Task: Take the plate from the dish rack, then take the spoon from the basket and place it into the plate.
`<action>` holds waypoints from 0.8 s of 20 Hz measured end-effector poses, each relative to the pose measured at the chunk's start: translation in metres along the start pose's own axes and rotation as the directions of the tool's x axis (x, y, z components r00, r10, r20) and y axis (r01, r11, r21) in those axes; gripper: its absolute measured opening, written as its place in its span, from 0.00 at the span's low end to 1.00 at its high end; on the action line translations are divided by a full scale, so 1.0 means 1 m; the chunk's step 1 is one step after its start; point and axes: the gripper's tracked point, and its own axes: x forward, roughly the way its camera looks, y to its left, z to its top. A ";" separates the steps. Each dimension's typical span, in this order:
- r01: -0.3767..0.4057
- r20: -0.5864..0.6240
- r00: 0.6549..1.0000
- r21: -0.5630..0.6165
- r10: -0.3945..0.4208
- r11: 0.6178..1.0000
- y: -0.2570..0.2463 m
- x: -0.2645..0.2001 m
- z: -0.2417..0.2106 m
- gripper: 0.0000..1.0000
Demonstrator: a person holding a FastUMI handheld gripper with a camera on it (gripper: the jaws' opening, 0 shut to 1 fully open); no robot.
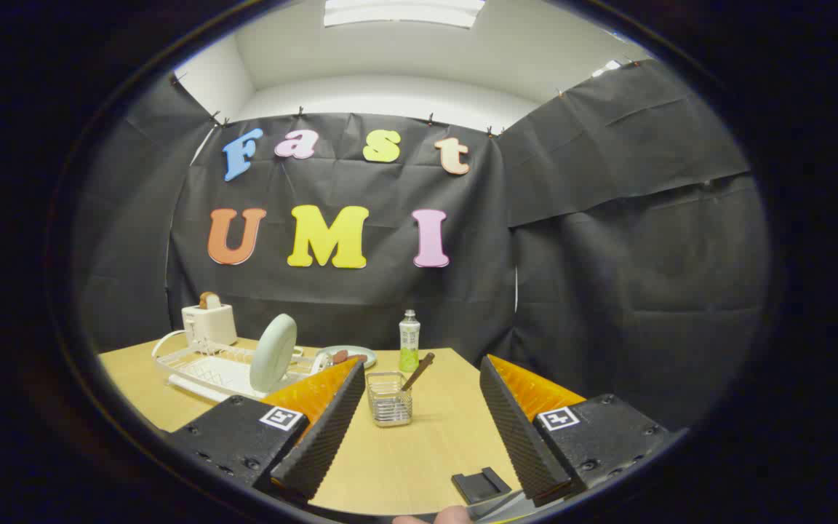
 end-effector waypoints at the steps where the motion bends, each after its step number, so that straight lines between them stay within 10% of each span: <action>1: -0.001 -0.001 1.000 -0.003 0.001 1.000 0.000 0.000 -0.002 1.00; 16: -0.033 0.012 0.999 -0.007 0.033 0.999 0.020 0.004 0.003 1.00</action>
